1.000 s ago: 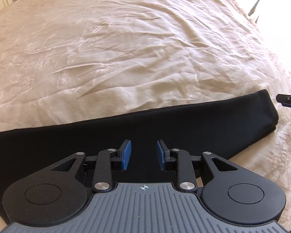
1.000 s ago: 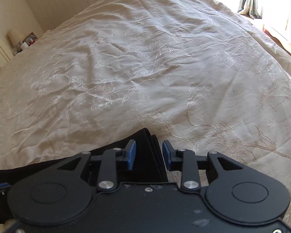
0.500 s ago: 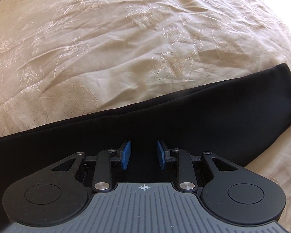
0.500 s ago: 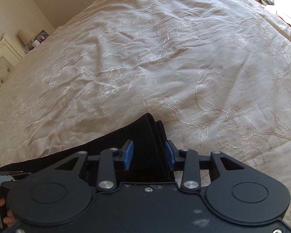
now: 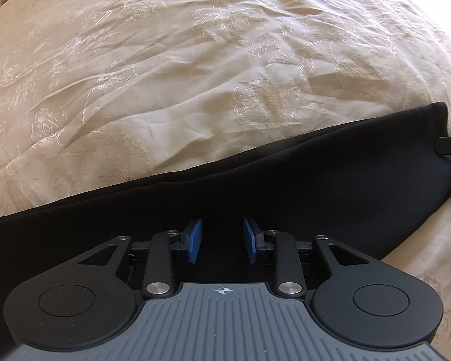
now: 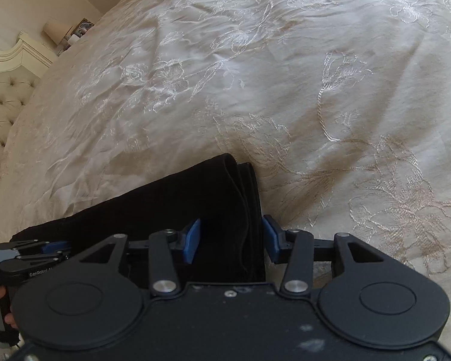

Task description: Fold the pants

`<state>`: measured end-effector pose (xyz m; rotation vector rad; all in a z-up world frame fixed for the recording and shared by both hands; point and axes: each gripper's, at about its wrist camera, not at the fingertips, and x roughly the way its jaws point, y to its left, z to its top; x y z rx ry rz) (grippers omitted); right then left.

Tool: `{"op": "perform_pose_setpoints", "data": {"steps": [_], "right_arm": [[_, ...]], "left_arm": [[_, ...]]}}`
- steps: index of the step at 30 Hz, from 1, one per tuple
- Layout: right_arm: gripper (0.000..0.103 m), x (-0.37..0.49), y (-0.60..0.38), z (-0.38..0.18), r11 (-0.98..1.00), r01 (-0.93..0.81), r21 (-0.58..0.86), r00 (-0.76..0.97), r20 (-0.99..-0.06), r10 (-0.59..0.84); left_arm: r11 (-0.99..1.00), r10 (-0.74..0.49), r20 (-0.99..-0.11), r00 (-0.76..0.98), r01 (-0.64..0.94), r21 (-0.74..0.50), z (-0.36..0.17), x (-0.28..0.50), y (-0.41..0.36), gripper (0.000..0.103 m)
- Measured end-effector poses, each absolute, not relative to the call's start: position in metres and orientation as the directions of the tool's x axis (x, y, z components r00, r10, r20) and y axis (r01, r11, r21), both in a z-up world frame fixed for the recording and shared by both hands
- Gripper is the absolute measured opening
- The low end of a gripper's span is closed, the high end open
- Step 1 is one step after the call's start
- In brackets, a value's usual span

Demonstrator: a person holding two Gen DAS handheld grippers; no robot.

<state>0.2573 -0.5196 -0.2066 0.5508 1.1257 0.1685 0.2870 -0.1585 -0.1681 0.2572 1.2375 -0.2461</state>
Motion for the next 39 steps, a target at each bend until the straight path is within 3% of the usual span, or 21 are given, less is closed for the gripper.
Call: {"op": "perform_pose_setpoints", "data": {"steps": [4, 6, 7, 8, 15, 22, 31, 39], "right_arm": [[0.048, 0.252, -0.535, -0.214, 0.79, 0.178, 0.587, 0.438, -0.766, 0.47], [0.038, 0.247, -0.541, -0.216, 0.765, 0.19, 0.615, 0.456, -0.746, 0.486], [0.015, 0.245, -0.541, -0.215, 0.768, 0.192, 0.61, 0.461, -0.747, 0.478], [0.01, 0.242, -0.543, -0.213, 0.762, 0.196, 0.618, 0.465, -0.742, 0.482], [0.009, 0.225, -0.529, -0.158, 0.788, 0.152, 0.597, 0.547, -0.715, 0.436], [0.009, 0.217, -0.512, -0.114, 0.796, 0.118, 0.594, 0.582, -0.691, 0.429], [0.01, 0.221, -0.481, -0.084, 0.828, 0.108, 0.55, 0.6, -0.701, 0.387], [0.01, 0.222, -0.449, -0.06, 0.859, 0.097, 0.503, 0.604, -0.716, 0.351]], "left_arm": [[0.945, -0.045, -0.95, 0.308, 0.322, 0.059, -0.168, 0.287, -0.158, 0.029], [0.944, -0.044, -0.95, 0.309, 0.325, 0.062, -0.168, 0.287, -0.158, 0.029], [0.943, -0.044, -0.95, 0.31, 0.327, 0.063, -0.168, 0.287, -0.159, 0.029], [0.942, -0.045, -0.95, 0.309, 0.329, 0.063, -0.168, 0.287, -0.159, 0.029], [0.955, -0.085, -0.931, 0.355, 0.297, 0.026, -0.144, 0.29, -0.157, 0.03], [0.954, -0.031, -0.952, 0.306, 0.294, 0.064, -0.172, 0.332, -0.173, 0.029], [0.955, -0.114, -0.907, 0.404, 0.297, 0.012, -0.116, 0.288, -0.157, 0.03], [0.905, -0.099, -0.953, 0.286, 0.424, 0.033, -0.167, 0.257, -0.157, 0.03]]}}
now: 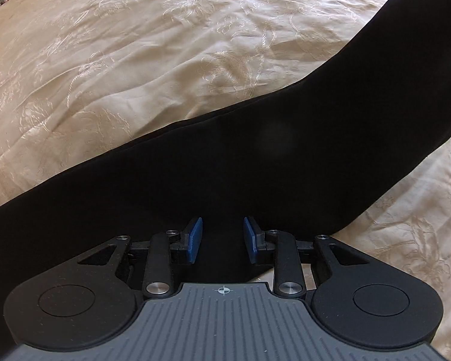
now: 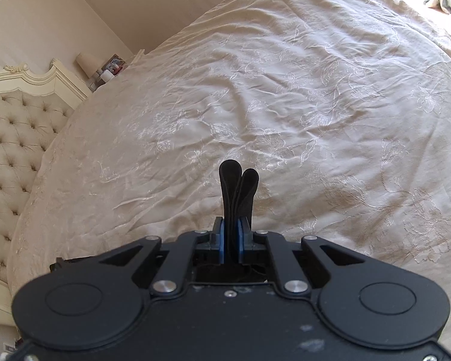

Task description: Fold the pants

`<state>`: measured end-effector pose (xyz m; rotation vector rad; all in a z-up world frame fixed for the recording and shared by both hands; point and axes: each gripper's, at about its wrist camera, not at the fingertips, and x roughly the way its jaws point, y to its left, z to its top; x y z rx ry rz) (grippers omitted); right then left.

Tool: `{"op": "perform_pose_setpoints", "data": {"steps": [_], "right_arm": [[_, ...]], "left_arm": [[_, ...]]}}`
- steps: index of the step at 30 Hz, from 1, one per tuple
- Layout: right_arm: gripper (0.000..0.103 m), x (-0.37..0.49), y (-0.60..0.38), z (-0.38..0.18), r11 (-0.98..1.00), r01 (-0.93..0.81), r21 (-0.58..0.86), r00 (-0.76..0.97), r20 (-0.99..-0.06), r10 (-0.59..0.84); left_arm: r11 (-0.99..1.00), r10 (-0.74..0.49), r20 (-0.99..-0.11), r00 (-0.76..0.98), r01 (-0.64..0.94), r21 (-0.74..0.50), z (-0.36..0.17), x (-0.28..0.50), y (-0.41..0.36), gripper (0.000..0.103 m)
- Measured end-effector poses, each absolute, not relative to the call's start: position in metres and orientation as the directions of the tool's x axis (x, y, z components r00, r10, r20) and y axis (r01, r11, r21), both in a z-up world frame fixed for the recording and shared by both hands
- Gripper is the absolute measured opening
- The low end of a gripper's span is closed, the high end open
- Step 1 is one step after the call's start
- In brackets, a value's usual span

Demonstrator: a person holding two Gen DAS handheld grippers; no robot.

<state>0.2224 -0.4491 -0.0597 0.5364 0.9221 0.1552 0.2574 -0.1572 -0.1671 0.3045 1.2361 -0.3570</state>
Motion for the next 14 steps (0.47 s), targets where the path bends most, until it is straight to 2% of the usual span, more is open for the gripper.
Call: {"op": "perform_pose_setpoints", "data": {"steps": [6, 14], "right_arm": [[0.01, 0.217, -0.394, -0.028, 0.895, 0.062, 0.443, 0.62, -0.719, 0.313], [0.01, 0.218, -0.259, -0.005, 0.921, -0.046, 0.386, 0.63, -0.704, 0.327]], "left_arm": [[0.957, -0.145, -0.913, 0.38, 0.287, -0.032, -0.118, 0.262, -0.099, 0.03], [0.985, -0.12, -0.893, 0.434, 0.161, -0.054, -0.079, 0.253, 0.035, 0.03]]}}
